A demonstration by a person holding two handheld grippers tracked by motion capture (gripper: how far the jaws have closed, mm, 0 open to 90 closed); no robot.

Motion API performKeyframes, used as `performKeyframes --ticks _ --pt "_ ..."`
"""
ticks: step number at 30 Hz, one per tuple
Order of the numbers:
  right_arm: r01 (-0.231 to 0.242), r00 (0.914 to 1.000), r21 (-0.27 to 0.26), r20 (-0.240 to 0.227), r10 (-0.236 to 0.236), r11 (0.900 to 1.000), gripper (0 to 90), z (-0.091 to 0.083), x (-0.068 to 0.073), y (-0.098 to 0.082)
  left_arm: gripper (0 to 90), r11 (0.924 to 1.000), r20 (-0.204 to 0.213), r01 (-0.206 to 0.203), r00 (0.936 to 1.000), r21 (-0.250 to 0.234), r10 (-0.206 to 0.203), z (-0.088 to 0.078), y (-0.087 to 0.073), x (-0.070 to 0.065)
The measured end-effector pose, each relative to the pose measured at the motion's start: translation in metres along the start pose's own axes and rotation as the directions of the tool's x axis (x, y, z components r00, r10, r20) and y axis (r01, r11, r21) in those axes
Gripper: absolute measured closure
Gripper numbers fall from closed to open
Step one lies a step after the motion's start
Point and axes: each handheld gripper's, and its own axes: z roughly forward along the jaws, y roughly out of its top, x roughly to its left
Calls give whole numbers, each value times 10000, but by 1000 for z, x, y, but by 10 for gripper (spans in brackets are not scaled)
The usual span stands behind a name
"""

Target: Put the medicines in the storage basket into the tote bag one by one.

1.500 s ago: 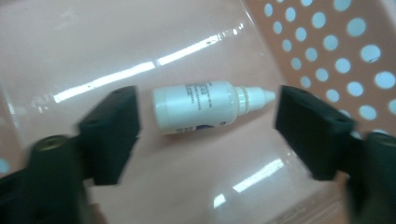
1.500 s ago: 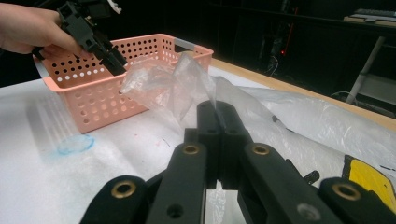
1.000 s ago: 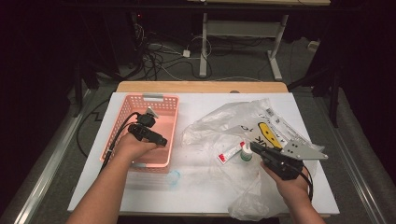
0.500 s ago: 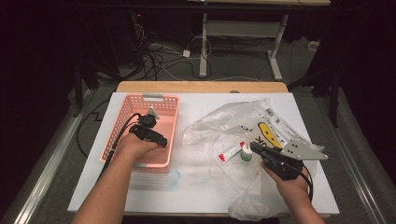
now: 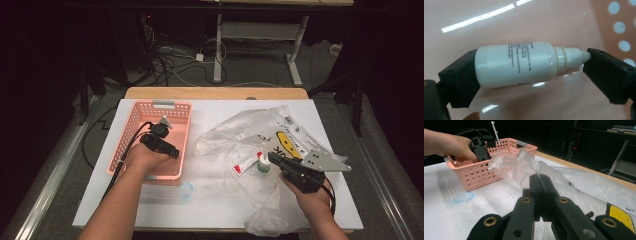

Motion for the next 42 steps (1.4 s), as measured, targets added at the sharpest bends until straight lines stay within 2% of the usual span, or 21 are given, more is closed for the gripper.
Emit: performKeyframes --ticks 7,11,19,22,28,31,34,38,42 --pt "-21 10000 -25 30 21 10000 900 -1 -1 0 56 9990 271 160 9995 -424 -149 -12 -2 3" --pt "-31 10000 -27 20 32 10000 900 -1 -1 0 56 9982 307 111 9995 -589 -93 -22 -7 6" --pt "-42 10000 9 -40 42 10000 900 1 0 0 55 9919 646 4 9979 -1274 79 -44 -22 5" --pt "-38 10000 34 12 38 10000 900 1 0 0 55 9861 916 46 9957 -1659 108 -52 -30 3" --pt "-59 10000 3 -37 59 10000 900 1 0 0 55 9726 929 0 9954 -2324 222 -65 -47 0" --pt "-35 10000 -20 -48 35 10000 900 1 0 0 55 9650 755 -124 9966 -2619 333 -69 -58 -2" --pt "-35 10000 -9 -52 35 10000 900 0 1 0 55 9593 584 -293 9972 -2810 476 -71 -67 -5" --pt "-2 10000 5 -38 2 10000 900 1 1 0 55 9468 522 -469 9964 -3183 669 -68 -81 -9" --pt "31 10000 60 -31 -31 10000 900 2 2 0 55 9343 766 -381 9946 -3546 697 -65 -92 -10"
